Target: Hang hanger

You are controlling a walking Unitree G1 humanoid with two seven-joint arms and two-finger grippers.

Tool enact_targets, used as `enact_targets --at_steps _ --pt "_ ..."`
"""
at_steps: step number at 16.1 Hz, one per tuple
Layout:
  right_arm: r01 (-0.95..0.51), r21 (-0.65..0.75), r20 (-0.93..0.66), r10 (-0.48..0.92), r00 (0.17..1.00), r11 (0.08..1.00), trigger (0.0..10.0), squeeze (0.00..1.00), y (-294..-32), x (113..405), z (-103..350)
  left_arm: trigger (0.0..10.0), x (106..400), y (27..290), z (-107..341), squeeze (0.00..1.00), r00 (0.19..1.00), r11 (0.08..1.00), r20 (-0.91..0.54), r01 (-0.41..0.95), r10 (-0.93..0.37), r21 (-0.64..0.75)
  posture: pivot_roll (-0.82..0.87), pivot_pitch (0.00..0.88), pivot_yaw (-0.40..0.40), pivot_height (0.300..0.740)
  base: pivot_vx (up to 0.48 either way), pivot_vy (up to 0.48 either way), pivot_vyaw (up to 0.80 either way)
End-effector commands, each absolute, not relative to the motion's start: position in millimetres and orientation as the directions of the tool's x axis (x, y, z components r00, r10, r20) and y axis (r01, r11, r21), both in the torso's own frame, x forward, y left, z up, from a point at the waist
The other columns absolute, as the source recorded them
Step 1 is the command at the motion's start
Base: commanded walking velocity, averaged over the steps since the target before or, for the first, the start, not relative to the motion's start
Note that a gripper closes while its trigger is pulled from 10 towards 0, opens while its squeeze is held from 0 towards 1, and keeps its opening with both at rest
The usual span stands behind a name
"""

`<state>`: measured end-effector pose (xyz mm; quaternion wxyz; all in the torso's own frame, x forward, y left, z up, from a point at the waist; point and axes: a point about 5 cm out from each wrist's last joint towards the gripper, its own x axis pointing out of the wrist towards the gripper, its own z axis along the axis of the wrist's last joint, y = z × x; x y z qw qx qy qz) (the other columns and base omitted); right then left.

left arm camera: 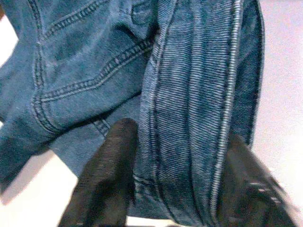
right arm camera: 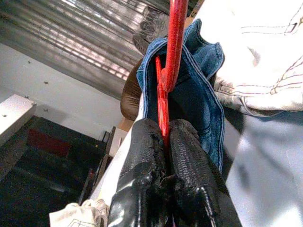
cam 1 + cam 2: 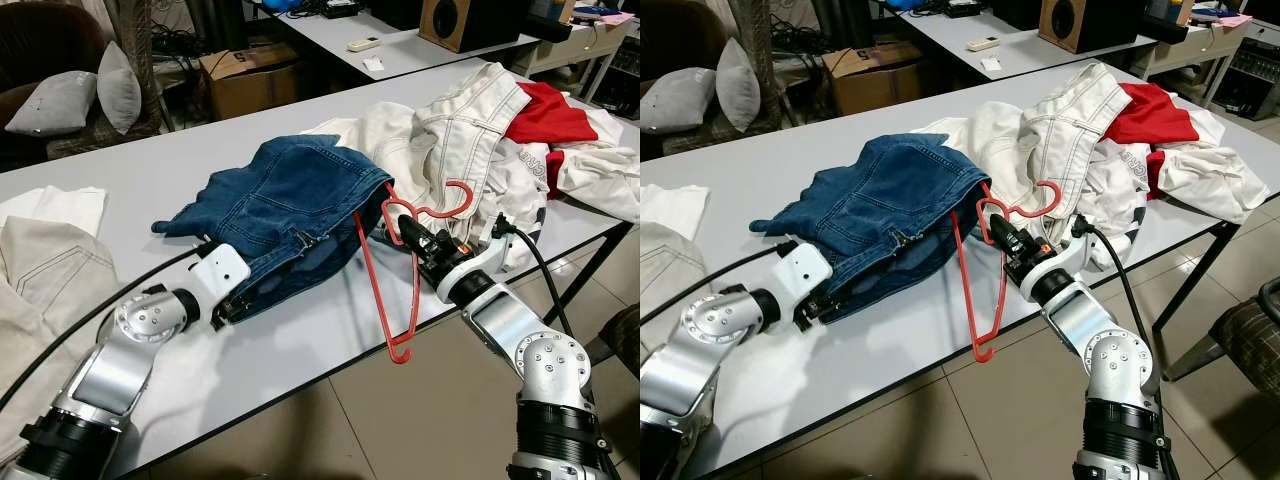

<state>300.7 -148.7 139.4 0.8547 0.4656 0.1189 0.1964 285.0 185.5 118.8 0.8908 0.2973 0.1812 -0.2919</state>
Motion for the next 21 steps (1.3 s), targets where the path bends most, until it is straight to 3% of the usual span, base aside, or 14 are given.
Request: enact_targets --at_steps 1,8,12,15,19,20,21 --pt "-0.259 0.836 0.018 0.447 0.895 0.484 10.0 0.00 -147.2 305.7 148.4 0.0 284.5 192.6 116.8 0.00 0.773 0.679 -0.505 0.607 -0.385 0.413 -0.05 0.000 0.077 0.740 0.000 0.000 0.00" --pt "-0.252 0.836 0.017 0.437 0.899 0.487 10.0 0.00 -147.3 308.4 147.3 0.0 282.4 199.9 112.5 0.00 0.772 0.712 -0.534 0.585 -0.344 0.387 -0.05 0.000 0.074 0.740 0.000 0.000 0.00" --pt "-0.245 0.844 0.028 0.417 0.909 0.477 10.0 0.00 -146.6 316.0 148.0 0.0 282.3 193.0 113.2 0.00 0.748 0.677 -0.538 0.628 -0.388 0.384 -0.05 0.000 0.075 0.740 0.000 0.000 0.00" --pt "-0.189 0.874 0.040 0.322 0.946 0.447 10.0 0.00 -146.2 345.1 156.1 0.0 283.3 171.6 126.6 0.00 0.677 0.591 -0.524 0.725 -0.517 0.354 -0.03 0.000 0.072 0.740 0.000 0.000 0.00" --pt "-0.111 0.965 0.064 0.196 0.978 0.237 10.0 0.00 -142.7 379.1 174.0 0.0 269.8 134.9 144.3 0.00 0.470 0.404 -0.505 0.882 -0.724 0.241 -0.01 0.000 0.060 0.740 0.000 0.000 0.00" --pt "-0.114 0.965 0.067 0.197 0.978 0.237 10.0 0.00 -140.0 381.7 176.2 0.0 267.9 129.5 147.3 0.00 0.446 0.393 -0.488 0.894 -0.750 0.213 -0.01 0.000 0.060 0.740 0.000 0.000 0.00" --pt "-0.124 0.965 0.079 0.196 0.977 0.231 10.0 0.00 -133.9 387.4 180.6 0.0 261.5 115.8 158.6 0.00 0.368 0.345 -0.422 0.929 -0.829 0.133 -0.01 0.000 0.056 0.740 0.000 0.000 0.00"
